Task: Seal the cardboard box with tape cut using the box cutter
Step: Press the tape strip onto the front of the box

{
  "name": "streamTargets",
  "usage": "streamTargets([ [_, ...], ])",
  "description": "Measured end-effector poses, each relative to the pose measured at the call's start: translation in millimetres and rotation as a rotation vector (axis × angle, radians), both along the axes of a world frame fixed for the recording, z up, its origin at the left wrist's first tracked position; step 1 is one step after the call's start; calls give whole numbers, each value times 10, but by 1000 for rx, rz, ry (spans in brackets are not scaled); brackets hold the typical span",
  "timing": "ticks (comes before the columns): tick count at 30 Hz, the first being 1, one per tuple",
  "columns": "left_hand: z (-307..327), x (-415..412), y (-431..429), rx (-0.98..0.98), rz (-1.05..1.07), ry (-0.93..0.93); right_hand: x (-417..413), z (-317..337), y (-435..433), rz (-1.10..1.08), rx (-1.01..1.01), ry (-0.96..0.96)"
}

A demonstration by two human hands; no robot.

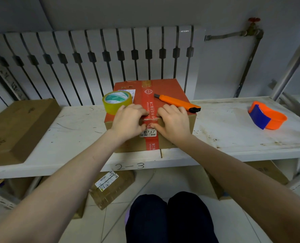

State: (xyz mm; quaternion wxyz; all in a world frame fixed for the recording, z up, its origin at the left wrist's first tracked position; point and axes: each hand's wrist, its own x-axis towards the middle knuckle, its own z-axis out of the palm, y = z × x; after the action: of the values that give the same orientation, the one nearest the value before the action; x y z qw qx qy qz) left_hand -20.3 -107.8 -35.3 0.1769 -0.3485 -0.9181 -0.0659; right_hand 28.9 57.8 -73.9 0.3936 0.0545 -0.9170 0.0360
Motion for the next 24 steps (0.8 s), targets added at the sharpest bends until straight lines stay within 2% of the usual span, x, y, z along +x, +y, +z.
streamTargets([
  [3, -24, 35, 10, 18, 8, -14, 3, -28, 9, 8, 15, 5],
  [7, -15, 68, 4, 22, 16, -23, 54, -5, 61, 84, -18, -86],
  [11, 26, 55, -4, 15, 7, -47, 323, -144, 3, 75, -396, -6],
  [15, 69, 56, -3, -26, 9, -77, 366, -177, -311, 5, -803, -196],
  [17, 84, 77, -20, -56, 11, -94, 319, -172, -429, -58, -1034, -217],
  [22, 135, 138, -44, -83, 14, -112, 291, -206, -719, -133, -1409, -110],
  [24, 141, 151, -38, -91, 21, -110, 267, -219, -810, -174, -1469, -88],
])
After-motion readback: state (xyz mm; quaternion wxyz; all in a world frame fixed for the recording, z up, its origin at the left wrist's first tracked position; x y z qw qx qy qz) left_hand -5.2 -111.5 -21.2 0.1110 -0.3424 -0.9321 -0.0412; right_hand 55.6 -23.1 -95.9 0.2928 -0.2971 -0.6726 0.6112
